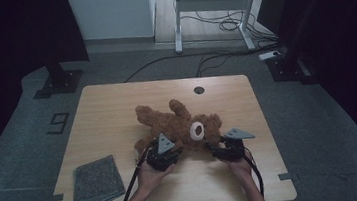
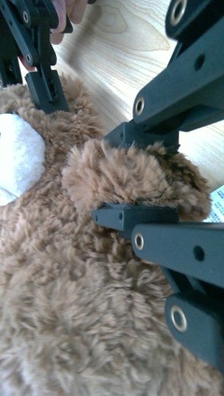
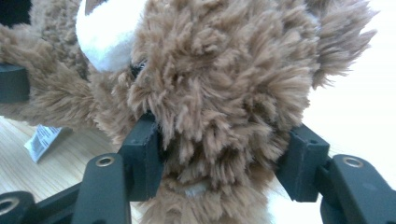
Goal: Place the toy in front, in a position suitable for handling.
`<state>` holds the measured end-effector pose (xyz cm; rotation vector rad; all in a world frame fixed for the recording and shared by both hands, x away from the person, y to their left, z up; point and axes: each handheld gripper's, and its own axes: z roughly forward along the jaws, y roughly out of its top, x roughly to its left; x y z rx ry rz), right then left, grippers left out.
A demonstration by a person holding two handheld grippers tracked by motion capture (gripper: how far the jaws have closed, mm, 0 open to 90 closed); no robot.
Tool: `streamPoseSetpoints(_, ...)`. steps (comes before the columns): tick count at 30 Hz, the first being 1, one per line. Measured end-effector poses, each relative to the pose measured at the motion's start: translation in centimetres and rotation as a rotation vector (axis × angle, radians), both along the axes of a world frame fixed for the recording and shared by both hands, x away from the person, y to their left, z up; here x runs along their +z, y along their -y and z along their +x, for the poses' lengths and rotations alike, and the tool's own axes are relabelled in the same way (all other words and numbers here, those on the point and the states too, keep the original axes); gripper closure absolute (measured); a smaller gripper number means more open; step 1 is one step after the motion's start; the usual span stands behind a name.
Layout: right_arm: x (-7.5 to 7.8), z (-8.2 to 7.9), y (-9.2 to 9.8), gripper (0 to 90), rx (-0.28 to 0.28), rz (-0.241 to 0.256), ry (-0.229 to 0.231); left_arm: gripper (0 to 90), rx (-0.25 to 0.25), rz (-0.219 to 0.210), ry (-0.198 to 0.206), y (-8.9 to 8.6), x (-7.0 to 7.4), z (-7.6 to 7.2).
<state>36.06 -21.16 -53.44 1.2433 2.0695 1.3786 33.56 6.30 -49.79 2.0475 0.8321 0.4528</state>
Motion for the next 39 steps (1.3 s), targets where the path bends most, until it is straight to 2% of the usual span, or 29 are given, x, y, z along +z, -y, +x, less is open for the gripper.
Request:
streamPoseSetpoints(4, 0.1, -0.1, 0.0, 38.4, -0.009, -0.016, 0.005, 59.0, 0.007, -0.011, 0.012, -0.4, -0.1, -0.2)
streamPoseSetpoints(5, 0.1, -0.2, -0.1, 38.1, -0.010, -0.022, 0.008, 55.8, 0.011, -0.012, 0.028, -0.8, 0.0, -0.5)
streamPoseSetpoints(8, 0.1, -0.4, -0.1, 37.8, -0.018, -0.036, 0.017, 48.0, 0.014, -0.015, 0.037, -1.8, 0.4, -1.1)
streamPoseSetpoints(11, -0.1, -0.5, 0.0, 37.8, -0.022, -0.032, 0.019, 43.4, 0.028, -0.018, 0.038, -3.4, 0.9, -1.7)
streamPoseSetpoints(12, -0.1, -0.5, 0.0, 37.8, -0.022, -0.032, 0.019, 42.6, 0.028, -0.018, 0.038, -3.4, 0.9, -1.7)
streamPoseSetpoints(13, -0.2, -0.6, 0.1, 37.9, -0.024, -0.025, 0.017, 41.2, 0.046, -0.020, 0.032, -4.7, 1.2, -2.0)
streamPoseSetpoints(14, -0.2, -0.6, 0.1, 37.9, -0.024, -0.025, 0.017, 40.6, 0.046, -0.020, 0.032, -4.7, 1.2, -2.0)
streamPoseSetpoints(15, -0.2, -0.7, 0.2, 37.9, -0.024, -0.023, 0.017, 40.1, 0.074, -0.030, 0.033, -6.2, 1.5, -2.3)
streamPoseSetpoints(18, -0.3, -0.9, 0.2, 37.8, -0.026, -0.017, 0.017, 35.5, 0.111, -0.023, 0.020, -8.3, 1.8, -2.3)
streamPoseSetpoints(19, -0.3, -0.9, 0.2, 37.6, -0.026, -0.016, 0.016, 34.4, 0.111, -0.023, 0.020, -8.3, 1.8, -2.3)
streamPoseSetpoints(20, -0.3, -0.9, 0.2, 37.6, -0.026, -0.016, 0.016, 34.4, 0.130, -0.029, 0.020, -9.0, 1.9, -2.4)
streamPoseSetpoints(21, -0.3, -0.9, 0.2, 37.4, -0.028, -0.007, 0.012, 33.6, 0.142, -0.040, -0.001, -9.9, 2.1, -2.2)
streamPoseSetpoints(22, -0.4, -1.0, 0.2, 37.4, -0.030, -0.002, 0.014, 31.9, 0.144, -0.035, -0.004, -10.3, 2.4, -2.0)
streamPoseSetpoints(23, -0.4, -1.0, 0.2, 37.3, -0.032, 0.001, 0.016, 30.8, 0.144, -0.035, -0.004, -10.3, 2.4, -2.0)
streamPoseSetpoints(25, -0.4, -1.1, 0.1, 37.1, -0.035, 0.001, 0.017, 30.3, 0.164, -0.047, 0.002, -11.7, 3.1, -2.1)
streamPoseSetpoints(26, -0.4, -1.1, 0.1, 36.9, -0.036, -0.001, 0.017, 29.9, 0.164, -0.047, 0.002, -11.7, 3.1, -2.1)
streamPoseSetpoints(27, -0.4, -1.1, 0.0, 36.6, -0.037, -0.002, 0.019, 29.8, 0.185, -0.046, 0.004, -12.7, 3.5, -2.4)
streamPoseSetpoints(28, -0.4, -1.2, 0.0, 35.9, -0.038, -0.004, 0.019, 29.8, 0.185, -0.046, 0.004, -12.7, 3.5, -2.4)
streamPoseSetpoints(30, -0.3, -1.3, 0.0, 33.9, -0.049, -0.008, 0.019, 29.8, 0.220, -0.050, 0.001, -14.5, 3.8, -2.9)
streamPoseSetpoints(32, -0.3, -1.3, -0.1, 33.3, -0.052, -0.004, 0.018, 29.8, 0.233, -0.051, -0.003, -15.1, 3.8, -3.0)
streamPoseSetpoints(33, -0.3, -1.4, -0.1, 32.3, -0.055, 0.002, 0.016, 29.8, 0.253, -0.057, -0.016, -16.0, 3.6, -3.1)
streamPoseSetpoints(34, -0.3, -1.4, -0.1, 32.3, -0.055, 0.002, 0.016, 29.8, 0.253, -0.057, -0.016, -16.0, 3.6, -3.1)
streamPoseSetpoints(35, -0.5, -1.5, -0.1, 31.4, -0.056, 0.005, 0.022, 29.8, 0.268, -0.050, -0.030, -16.6, 3.1, -3.1)
streamPoseSetpoints(39, -0.5, -1.6, 0.1, 27.3, -0.054, 0.005, 0.019, 27.8, 0.276, -0.020, -0.057, -17.0, 2.6, -3.3)
